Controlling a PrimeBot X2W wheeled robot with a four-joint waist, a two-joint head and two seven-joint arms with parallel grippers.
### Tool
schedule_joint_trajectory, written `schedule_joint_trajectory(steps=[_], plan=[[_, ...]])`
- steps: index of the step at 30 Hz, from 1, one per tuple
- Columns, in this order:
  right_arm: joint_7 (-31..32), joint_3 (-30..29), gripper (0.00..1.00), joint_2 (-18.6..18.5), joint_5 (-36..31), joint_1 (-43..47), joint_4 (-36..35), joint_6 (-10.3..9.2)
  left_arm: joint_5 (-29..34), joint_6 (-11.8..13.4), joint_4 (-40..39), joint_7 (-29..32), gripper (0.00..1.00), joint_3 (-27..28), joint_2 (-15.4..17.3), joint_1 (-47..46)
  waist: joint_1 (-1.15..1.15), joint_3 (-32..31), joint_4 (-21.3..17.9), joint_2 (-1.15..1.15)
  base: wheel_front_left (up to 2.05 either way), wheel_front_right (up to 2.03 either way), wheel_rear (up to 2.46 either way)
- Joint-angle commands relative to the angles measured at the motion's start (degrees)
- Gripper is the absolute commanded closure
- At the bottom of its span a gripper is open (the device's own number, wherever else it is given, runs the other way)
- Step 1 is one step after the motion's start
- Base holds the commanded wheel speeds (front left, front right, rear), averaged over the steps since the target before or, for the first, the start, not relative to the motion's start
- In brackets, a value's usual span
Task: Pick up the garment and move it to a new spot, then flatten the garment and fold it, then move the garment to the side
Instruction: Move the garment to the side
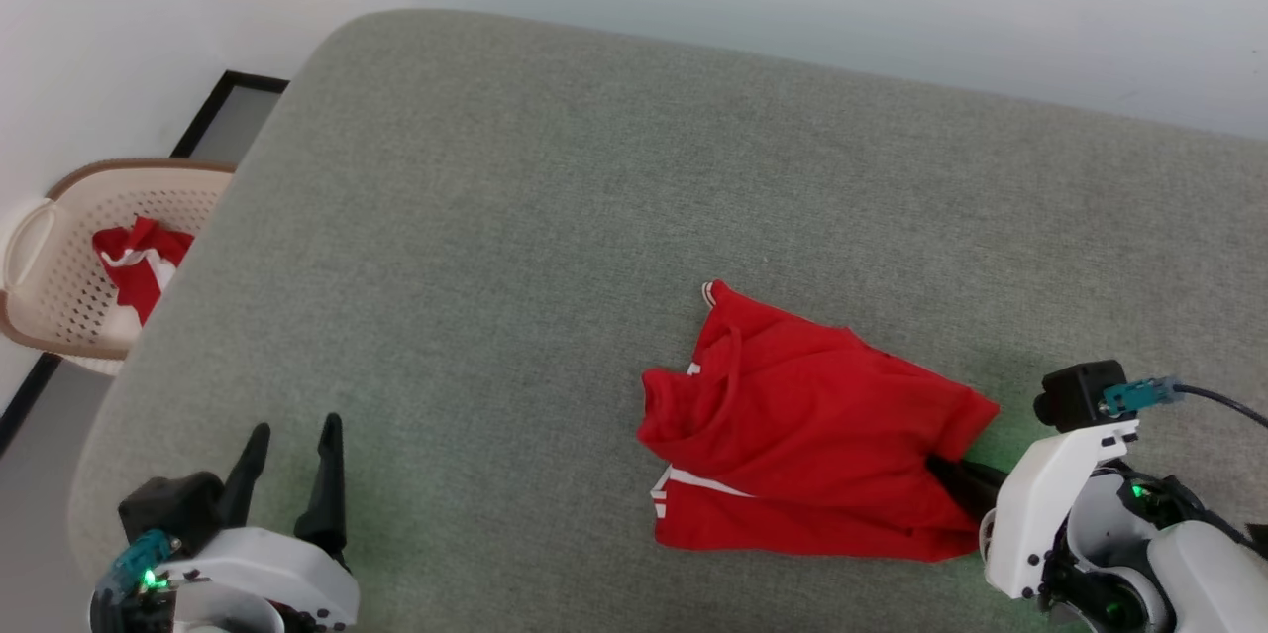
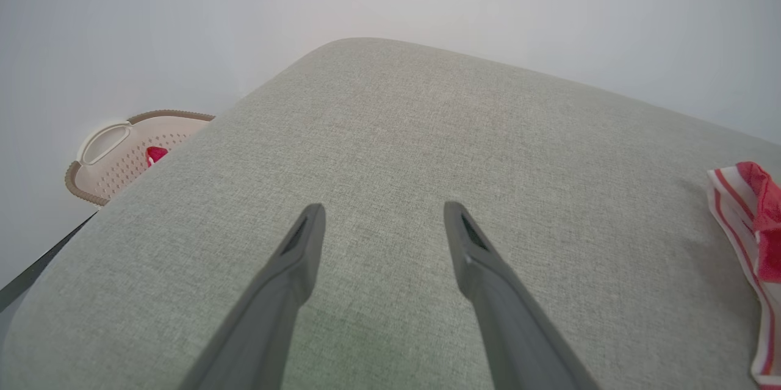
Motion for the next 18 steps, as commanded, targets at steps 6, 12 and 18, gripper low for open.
schedule_joint_trajectory(steps=[6,12,18], plan=[[-0.4,-1.0,1.00,0.0,-1.5,-0.3,-0.3,-0.10,0.8,-0.5,0.2,-0.3,0.00,0.6,-0.1,-1.1,0.00,0.0,-1.4,0.00,0.00,0.00,0.00],[-0.2,-3.1,1.00,-2.2,-2.7,-1.6,-3.2,-0.10,1.6,-1.0,0.1,-0.3,0.00,0.5,0.1,-2.4,0.00,0.6,-3.7,0.00,0.00,0.00,0.00],[0.8,-5.8,1.00,-6.6,-3.5,-2.8,-5.0,-0.09,2.9,-1.5,0.0,-0.3,0.00,-0.3,0.1,-4.6,0.00,1.5,-6.5,0.00,0.00,0.00,0.00]])
